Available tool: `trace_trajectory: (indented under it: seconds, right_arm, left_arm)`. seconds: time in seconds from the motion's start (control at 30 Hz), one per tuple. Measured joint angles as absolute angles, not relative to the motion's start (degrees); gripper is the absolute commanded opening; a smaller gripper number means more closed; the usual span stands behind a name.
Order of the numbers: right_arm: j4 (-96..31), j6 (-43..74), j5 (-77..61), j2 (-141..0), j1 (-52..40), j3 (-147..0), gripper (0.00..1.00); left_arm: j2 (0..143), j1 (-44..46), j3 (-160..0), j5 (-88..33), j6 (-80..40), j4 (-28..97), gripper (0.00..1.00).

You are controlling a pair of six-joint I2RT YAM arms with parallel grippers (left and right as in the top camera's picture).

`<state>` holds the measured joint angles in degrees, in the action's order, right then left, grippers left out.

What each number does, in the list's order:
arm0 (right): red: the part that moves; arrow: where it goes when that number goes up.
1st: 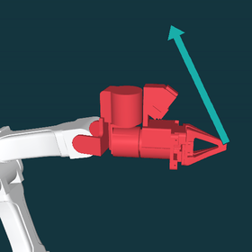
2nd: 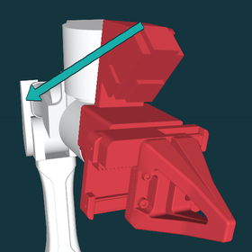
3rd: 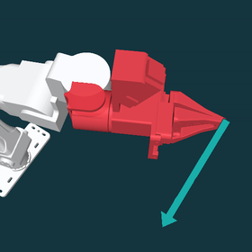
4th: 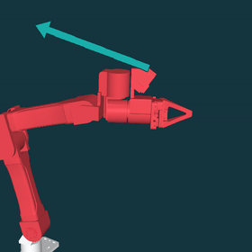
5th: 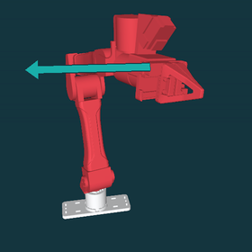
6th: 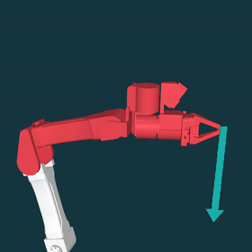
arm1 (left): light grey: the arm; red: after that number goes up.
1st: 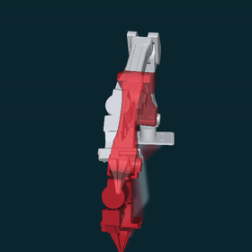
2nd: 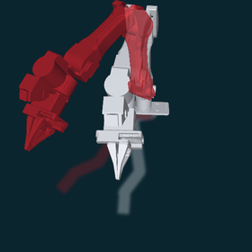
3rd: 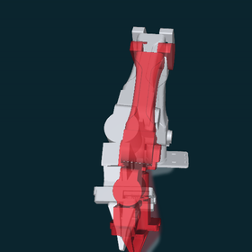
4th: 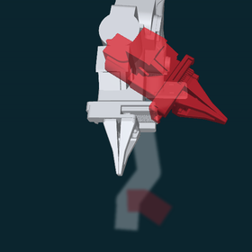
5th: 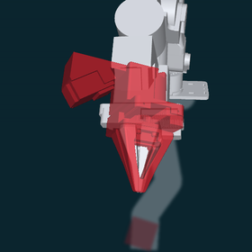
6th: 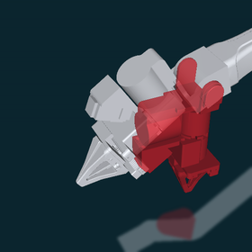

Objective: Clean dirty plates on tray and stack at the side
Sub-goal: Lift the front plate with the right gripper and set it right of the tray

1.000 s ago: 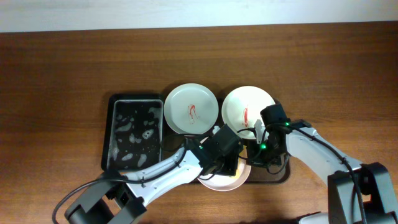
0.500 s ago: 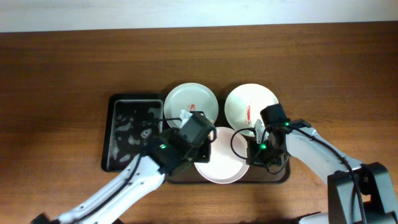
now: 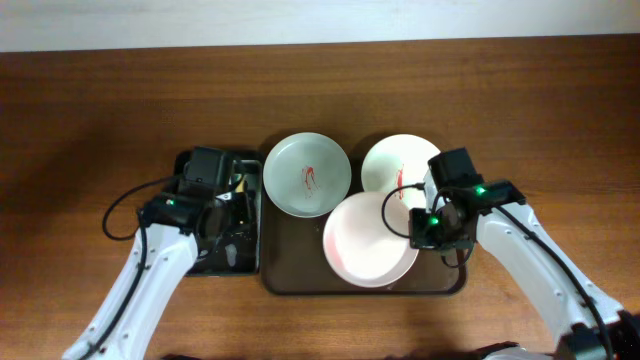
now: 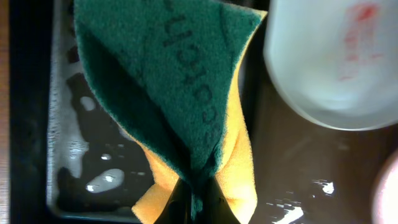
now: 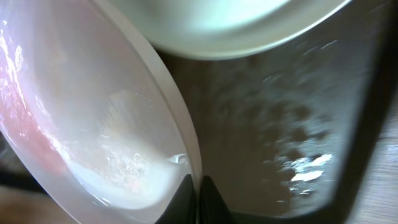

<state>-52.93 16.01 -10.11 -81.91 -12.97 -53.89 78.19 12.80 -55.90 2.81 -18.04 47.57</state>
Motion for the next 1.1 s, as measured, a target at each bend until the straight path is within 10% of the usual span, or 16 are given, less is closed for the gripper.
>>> trace_trajectory:
  seconds: [0.27, 0.43, 0.6, 0.9, 1.1]
  right_arm:
    - [-55.57, 18.57, 16.49, -80.05, -28.14, -59.81, 0.04]
    - [-55.77, 19.53, 35.31, -80.03, -39.68, -63.88, 0.04]
    - [-55.77, 19.51, 52.47, -80.03, -50.00, -65.43, 0.04]
    - [-55.77, 27.00, 64.25, -80.03, -50.70, -65.47, 0.04]
    - [-55.77, 32.93, 40.62, -78.08, -25.43, -65.54, 0.04]
  left_arm:
    - [94.11, 7.01, -54.87, 2.85, -12.99, 44.27, 0.03]
    - [95.24, 6.92, -54.87, 2.83, -12.45, 44.14, 0.68]
    - [95.31, 6.85, -54.85, 2.83, -12.38, 44.12, 0.78]
    - [95.48, 6.81, -54.74, 2.87, -12.32, 36.38, 0.68]
    - [95.48, 6.76, -54.74, 3.25, -12.27, 33.54, 0.23]
